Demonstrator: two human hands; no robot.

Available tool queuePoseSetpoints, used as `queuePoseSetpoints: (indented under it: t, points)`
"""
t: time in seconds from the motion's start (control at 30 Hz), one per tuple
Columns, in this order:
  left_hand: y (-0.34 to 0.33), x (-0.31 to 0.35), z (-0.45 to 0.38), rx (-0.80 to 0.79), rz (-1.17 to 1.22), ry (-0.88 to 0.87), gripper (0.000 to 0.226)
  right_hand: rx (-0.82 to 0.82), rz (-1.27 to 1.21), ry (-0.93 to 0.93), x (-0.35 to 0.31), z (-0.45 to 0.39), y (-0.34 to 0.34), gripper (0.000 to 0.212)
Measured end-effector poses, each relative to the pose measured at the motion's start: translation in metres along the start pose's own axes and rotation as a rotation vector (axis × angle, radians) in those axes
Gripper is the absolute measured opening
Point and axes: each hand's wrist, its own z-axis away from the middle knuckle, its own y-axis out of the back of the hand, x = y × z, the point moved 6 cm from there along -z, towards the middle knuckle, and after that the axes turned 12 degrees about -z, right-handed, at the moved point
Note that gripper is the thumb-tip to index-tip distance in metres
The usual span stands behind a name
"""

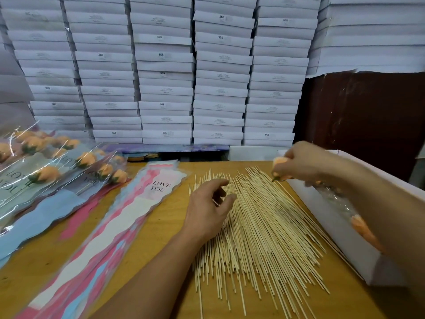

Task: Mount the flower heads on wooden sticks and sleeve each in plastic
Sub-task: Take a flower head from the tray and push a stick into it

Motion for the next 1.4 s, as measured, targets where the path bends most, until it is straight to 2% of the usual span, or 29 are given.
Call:
queuePoseSetpoints:
  t: [0.13,0.2,0.33,0.43,0.5,0.53,0.57,0.63,0.67,0.77,0.93,1.07,1.3,1.37,1.4]
  points:
    - [-0.006,0.003,0.002,-0.085,0.129,-0.057,0.066,-0.101,-0.024,0.036,-0.032,0.009,-0.057,0.021]
    - [-0.006,0.004,0.002,-0.084,0.155,-0.08,0.069,-0.119,-0.035,0.05,-0.04,0.009,-0.077,0.018]
    - [-0.003,0.004,0.002,-0.039,0.161,-0.104,0.047,-0.201,-0.148,0.086,-0.046,0.007,-0.1,0.016]
    - [0.001,-0.006,0.0,0.005,0.123,-0.044,0.038,-0.335,-0.527,0.051,-0.038,0.006,-0.101,0.025]
    - [0.005,-0.016,-0.003,0.062,0.066,0.047,0.036,-0.227,-0.735,-0.011,-0.024,0.0,-0.102,0.026]
    - [0.007,-0.021,-0.004,0.089,0.054,0.096,0.038,-0.115,-0.665,-0.017,-0.017,-0.003,-0.103,0.023]
    - [0.008,-0.025,-0.005,0.111,0.053,0.143,0.043,-0.026,-0.487,-0.016,-0.013,-0.005,-0.107,0.021]
    - [0.009,-0.03,-0.005,0.142,0.066,0.207,0.051,0.003,-0.17,0.006,-0.014,-0.004,-0.125,0.028]
    - [0.009,-0.032,-0.005,0.149,0.076,0.225,0.053,-0.01,-0.091,0.011,-0.017,-0.003,-0.134,0.034]
    - [0.009,-0.036,-0.005,0.164,0.121,0.275,0.057,0.029,0.02,0.019,-0.022,-0.004,-0.142,0.041]
    - [0.009,-0.037,-0.004,0.158,0.171,0.297,0.057,0.039,-0.008,-0.038,-0.018,-0.012,-0.146,0.034]
    - [0.007,-0.038,-0.004,0.159,0.186,0.298,0.053,0.027,-0.182,-0.109,-0.009,-0.014,-0.144,0.022]
    - [0.007,-0.045,-0.008,0.186,0.351,0.33,0.055,-0.2,-0.686,-0.261,0.007,-0.014,-0.136,0.009]
    - [0.006,-0.047,-0.009,0.195,0.415,0.364,0.05,-0.242,-0.787,-0.264,0.004,-0.012,-0.137,0.012]
    - [0.006,-0.048,-0.009,0.202,0.45,0.384,0.046,-0.266,-0.813,-0.258,0.002,-0.011,-0.138,0.022]
